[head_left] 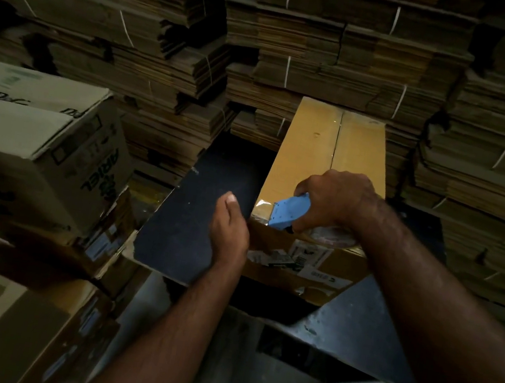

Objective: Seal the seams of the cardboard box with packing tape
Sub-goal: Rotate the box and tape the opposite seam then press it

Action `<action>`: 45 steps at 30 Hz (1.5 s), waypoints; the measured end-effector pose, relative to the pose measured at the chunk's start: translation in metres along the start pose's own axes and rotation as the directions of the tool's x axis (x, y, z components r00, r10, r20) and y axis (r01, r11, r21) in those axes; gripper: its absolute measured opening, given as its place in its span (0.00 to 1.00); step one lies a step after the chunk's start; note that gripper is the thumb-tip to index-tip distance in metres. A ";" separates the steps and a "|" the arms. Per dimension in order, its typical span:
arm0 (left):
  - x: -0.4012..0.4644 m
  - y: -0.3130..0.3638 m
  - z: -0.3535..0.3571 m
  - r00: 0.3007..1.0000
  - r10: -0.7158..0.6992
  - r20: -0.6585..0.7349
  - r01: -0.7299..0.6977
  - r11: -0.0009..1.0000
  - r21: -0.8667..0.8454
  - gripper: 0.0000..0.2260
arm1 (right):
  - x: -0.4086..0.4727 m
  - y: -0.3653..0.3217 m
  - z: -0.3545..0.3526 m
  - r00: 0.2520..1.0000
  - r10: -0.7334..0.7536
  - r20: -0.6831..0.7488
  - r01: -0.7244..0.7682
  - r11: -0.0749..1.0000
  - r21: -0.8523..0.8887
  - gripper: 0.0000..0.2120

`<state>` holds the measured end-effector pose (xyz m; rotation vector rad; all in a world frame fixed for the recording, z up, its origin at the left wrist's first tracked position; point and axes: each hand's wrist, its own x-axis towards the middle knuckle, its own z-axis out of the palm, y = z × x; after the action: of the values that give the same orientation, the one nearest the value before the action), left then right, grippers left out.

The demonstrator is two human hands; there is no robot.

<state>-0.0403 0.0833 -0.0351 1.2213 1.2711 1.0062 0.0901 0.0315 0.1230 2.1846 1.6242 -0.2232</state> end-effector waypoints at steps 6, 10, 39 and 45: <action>-0.019 -0.001 0.014 0.958 -0.006 0.288 0.064 0.979 -0.193 0.31 | 0.007 -0.001 0.002 1.000 0.010 0.013 -0.010 1.000 -0.002 0.39; -0.010 -0.012 0.013 0.925 -0.112 0.364 0.187 0.966 -0.179 0.30 | 0.009 0.002 0.002 1.000 0.001 0.014 -0.001 1.000 0.016 0.37; 0.066 -0.016 -0.032 0.421 0.611 0.671 -0.902 0.200 0.383 0.26 | 0.035 0.005 -0.007 0.997 -0.069 0.017 0.065 0.982 0.175 0.33; 0.069 -0.010 -0.032 0.477 0.572 0.667 -0.864 0.165 0.476 0.23 | -0.001 0.061 0.015 0.998 -0.007 0.067 -0.003 0.987 0.161 0.35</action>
<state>-0.0674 0.1532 -0.0514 2.8309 0.7278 0.7645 0.1493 0.0098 0.1240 2.2668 1.6215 -0.4384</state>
